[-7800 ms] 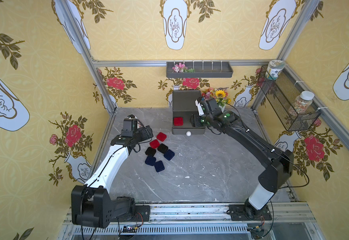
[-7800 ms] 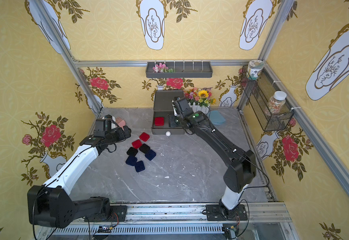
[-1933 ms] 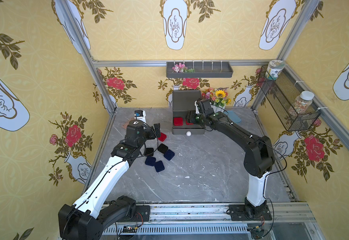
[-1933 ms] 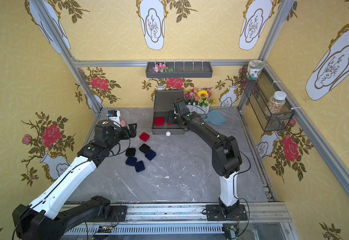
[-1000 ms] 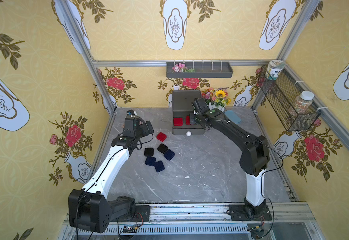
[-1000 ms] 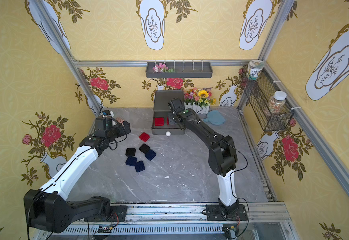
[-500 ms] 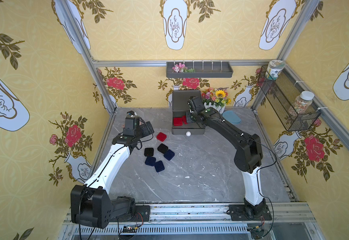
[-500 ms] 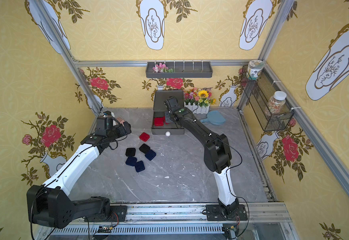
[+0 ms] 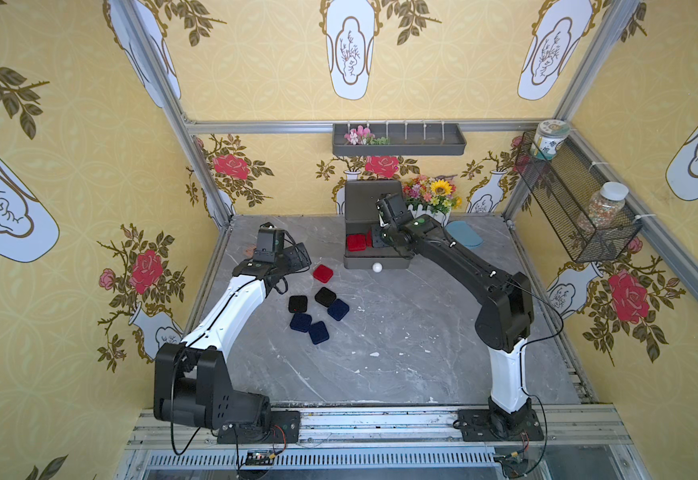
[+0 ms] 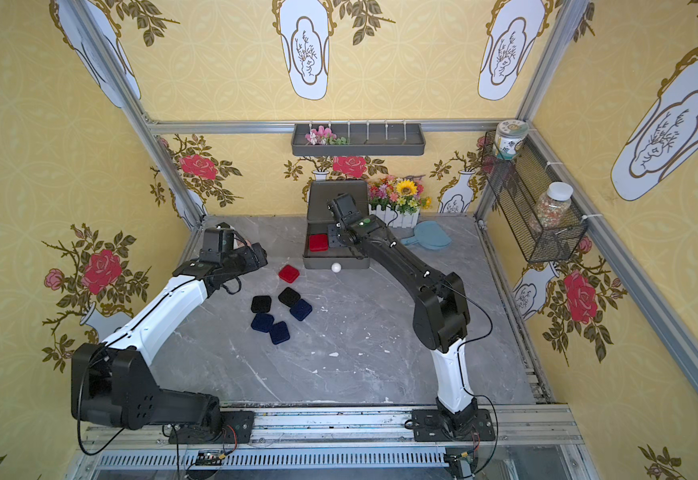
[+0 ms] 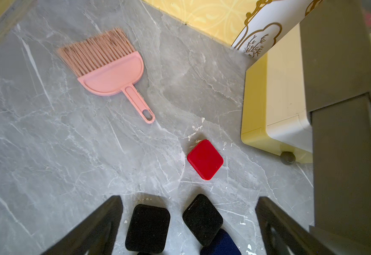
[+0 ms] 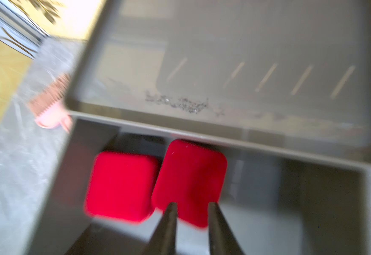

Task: Place the brooch boxes into the drawer by color
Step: Pick up the brooch box from the center of the board.

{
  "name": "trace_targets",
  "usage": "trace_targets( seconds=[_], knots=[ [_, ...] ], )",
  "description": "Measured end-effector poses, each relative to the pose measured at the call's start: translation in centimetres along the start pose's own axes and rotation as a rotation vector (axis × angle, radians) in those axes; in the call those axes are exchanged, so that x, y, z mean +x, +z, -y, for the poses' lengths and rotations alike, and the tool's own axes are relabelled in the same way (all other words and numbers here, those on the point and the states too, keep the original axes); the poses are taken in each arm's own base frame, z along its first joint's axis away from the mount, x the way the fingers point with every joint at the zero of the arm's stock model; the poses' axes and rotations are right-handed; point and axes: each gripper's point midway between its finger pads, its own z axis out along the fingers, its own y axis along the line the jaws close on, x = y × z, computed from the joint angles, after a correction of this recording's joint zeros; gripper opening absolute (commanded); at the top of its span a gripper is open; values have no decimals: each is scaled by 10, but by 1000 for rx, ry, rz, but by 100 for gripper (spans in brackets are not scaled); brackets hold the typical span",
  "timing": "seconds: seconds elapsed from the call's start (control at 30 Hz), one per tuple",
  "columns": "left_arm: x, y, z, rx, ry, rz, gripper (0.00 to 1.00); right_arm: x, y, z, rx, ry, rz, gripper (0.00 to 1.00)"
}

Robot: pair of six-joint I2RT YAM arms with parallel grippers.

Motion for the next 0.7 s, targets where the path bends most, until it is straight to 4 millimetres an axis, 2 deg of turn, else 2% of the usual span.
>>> trace_targets(
  seconds=[0.23,0.43,0.53,0.7],
  knots=[
    [18,49,-2,-41,-13,-132,100,-23,-75,-11,-106,28,122,51],
    [34,92,-1,-66,-14,-253,100,-19,-137,-11,-201,46,192,54],
    [41,109,1,-63,-14,-307,100,-11,-160,-7,-229,53,209,56],
    [47,127,11,-68,-4,-367,100,12,-176,3,-239,65,195,57]
  ],
)
